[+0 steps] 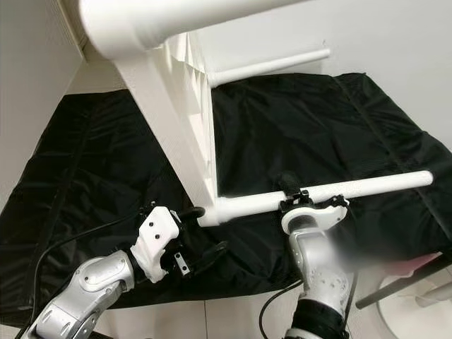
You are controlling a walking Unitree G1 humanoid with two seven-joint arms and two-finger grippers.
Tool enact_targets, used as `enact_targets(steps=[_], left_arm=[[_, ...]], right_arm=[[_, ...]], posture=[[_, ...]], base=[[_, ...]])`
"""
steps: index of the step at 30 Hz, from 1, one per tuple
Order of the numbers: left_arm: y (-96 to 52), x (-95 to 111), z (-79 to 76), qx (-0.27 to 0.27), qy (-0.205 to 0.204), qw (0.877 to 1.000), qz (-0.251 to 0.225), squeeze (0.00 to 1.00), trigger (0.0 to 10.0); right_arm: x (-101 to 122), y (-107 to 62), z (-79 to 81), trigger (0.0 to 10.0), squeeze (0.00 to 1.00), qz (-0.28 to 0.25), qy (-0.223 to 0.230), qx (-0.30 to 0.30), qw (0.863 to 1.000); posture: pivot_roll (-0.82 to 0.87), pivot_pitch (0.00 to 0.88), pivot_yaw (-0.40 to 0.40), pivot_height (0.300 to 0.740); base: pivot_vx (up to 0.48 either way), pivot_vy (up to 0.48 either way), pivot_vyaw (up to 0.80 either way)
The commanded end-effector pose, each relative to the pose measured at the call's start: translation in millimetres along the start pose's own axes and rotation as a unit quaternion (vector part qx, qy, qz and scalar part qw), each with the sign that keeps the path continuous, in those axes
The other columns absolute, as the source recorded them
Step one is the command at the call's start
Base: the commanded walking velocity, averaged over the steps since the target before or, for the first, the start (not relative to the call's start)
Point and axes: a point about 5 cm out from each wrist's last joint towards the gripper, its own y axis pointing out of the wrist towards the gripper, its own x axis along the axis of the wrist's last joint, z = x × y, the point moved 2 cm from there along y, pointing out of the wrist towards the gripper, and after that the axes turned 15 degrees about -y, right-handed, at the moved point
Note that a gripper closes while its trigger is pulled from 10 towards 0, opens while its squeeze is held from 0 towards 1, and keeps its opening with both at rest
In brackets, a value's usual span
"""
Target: Building children table
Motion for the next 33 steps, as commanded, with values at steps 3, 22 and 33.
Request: enact_targets(steps=[3,22,33], left_arm=[[-0.7,-5,0.8,0.004,-0.007,1.000,0.012,0.00,10.0],[-5.3,-6,2.3,-0.001,-0.010,1.000,0.022,0.00,10.0],[-8.1,-6,2.9,-0.004,-0.011,1.000,0.026,0.00,10.0]], right_arm=[[-48,-11.3,3.9,10.0,0.00,0.044,0.095,0.018,0.994],[-16,-104.0,-39.4,10.0,0.00,0.012,0.065,0.048,0.997],[-17,-135.9,-66.7,10.0,0.00,0.000,0.078,-0.004,0.997]], posture=[[0.01,0.088,0.043,0.740],[-0.01,0.126,0.081,0.740],[-0.02,0.137,0.097,0.740]], base=[[0.000,0.000,0.00],[0.000,0.000,0.00],[0.000,0.000,0.00]])
